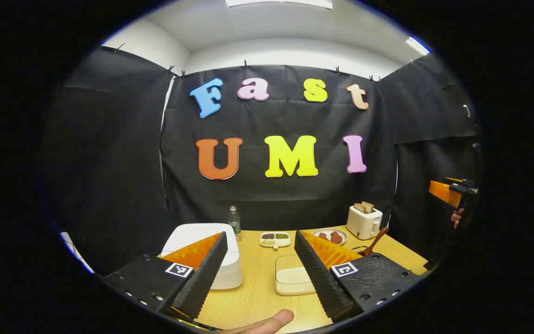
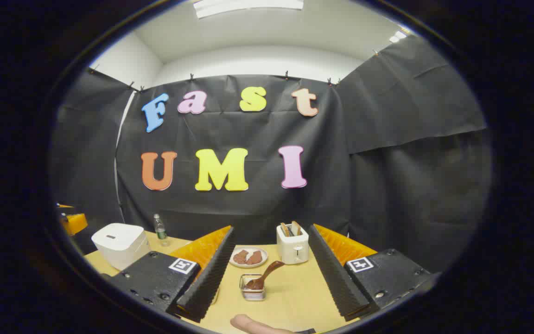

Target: Close the left gripper, press the button to open the rice cooker; take a wooden spoon from the chopstick holder with the right hand, scoop a spoonful of rice and pour it into the rice cooker, then put the wooden spoon back into the chopstick holder.

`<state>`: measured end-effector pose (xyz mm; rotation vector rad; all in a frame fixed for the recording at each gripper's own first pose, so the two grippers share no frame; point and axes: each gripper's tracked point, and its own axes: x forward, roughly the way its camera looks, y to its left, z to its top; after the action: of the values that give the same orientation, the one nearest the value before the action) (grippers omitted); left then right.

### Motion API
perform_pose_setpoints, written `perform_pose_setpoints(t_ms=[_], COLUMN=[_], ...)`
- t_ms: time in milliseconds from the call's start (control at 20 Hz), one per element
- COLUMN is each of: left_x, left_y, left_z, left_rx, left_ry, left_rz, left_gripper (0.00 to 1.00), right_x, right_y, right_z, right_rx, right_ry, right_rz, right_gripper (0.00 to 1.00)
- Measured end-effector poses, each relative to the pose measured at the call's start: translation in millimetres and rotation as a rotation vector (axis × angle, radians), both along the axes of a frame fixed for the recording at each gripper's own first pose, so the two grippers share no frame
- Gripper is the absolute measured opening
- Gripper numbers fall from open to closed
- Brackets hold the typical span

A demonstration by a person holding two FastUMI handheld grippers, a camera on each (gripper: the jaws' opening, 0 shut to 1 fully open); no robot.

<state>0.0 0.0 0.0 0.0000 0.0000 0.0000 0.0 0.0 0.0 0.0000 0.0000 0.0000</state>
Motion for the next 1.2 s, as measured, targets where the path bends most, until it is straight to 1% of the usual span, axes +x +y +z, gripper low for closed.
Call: perform_pose_setpoints(t_ms=[50, 100, 150, 200, 250, 300, 450, 550, 600, 650, 700, 750, 800, 950, 1200], left_x=[2.1, 2.2, 2.7, 1.8, 1.2, 1.9, 1.4, 4.0, 4.6, 6.5, 9.3, 10.8, 13.0, 25.5, 58.4], left_y=[4.3, 7.7, 9.7, 11.7, 12.4, 11.9, 14.2, 20.6, 22.0, 23.8, 26.7, 29.0, 34.1, 54.0, 93.6], left_z=[-0.9, -3.0, -2.5, -1.8, -1.1, -0.7, 1.6, 0.6, -1.2, -3.4, -6.0, -8.2, -10.4, -22.9, -47.3], left_rx=[-0.006, -0.017, -0.03, -0.041, -0.052, -0.063, -0.074, -0.07, -0.073, -0.079, -0.087, -0.09, -0.09, -0.077, -0.036], left_ry=[0.003, 0.01, 0.01, 0.007, 0.005, 0.003, -0.009, -0.007, -0.003, 0.003, 0.007, 0.011, 0.014, 0.023, 0.06], left_rz=[0.011, 0.017, 0.02, 0.022, 0.019, 0.011, -0.002, 0.008, 0.009, 0.011, 0.012, 0.012, 0.015, 0.046, 0.114], left_gripper=[0.94, 0.94, 0.95, 0.95, 0.95, 0.95, 0.93, 0.93, 0.93, 0.93, 0.93, 0.93, 0.93, 0.93, 0.94], right_x=[-1.0, -1.7, -2.6, -3.3, -3.8, -5.2, -10.3, -13.2, -16.0, -17.1, -18.0, -19.3, -21.1, -20.0, -6.6], right_y=[0.8, 1.4, 1.4, 2.9, 2.7, 2.0, 7.0, 5.6, 5.9, 4.6, 1.2, -0.5, 3.6, 19.8, 26.5], right_z=[0.0, -0.1, -0.1, -1.4, -1.2, -1.5, -1.0, 5.8, 4.3, 7.6, 11.7, 14.3, 13.3, -0.8, -13.1], right_rx=[0.0, 0.003, 0.005, 0.006, 0.007, 0.019, 0.033, 0.017, 0.012, -0.004, -0.032, -0.058, -0.072, -0.069, -0.053], right_ry=[-0.001, -0.002, -0.002, -0.001, -0.002, -0.001, 0.009, -0.012, -0.016, -0.036, -0.062, -0.084, -0.097, -0.074, -0.063], right_rz=[0.004, 0.006, 0.01, 0.015, 0.017, 0.019, 0.046, 0.044, 0.042, 0.031, 0.014, -0.001, 0.001, 0.055, 0.084], right_gripper=[1.0, 1.0, 0.96, 1.0, 0.96, 1.0, 1.0, 1.0, 0.96, 0.96, 1.0, 1.0, 1.0, 1.0, 1.0])
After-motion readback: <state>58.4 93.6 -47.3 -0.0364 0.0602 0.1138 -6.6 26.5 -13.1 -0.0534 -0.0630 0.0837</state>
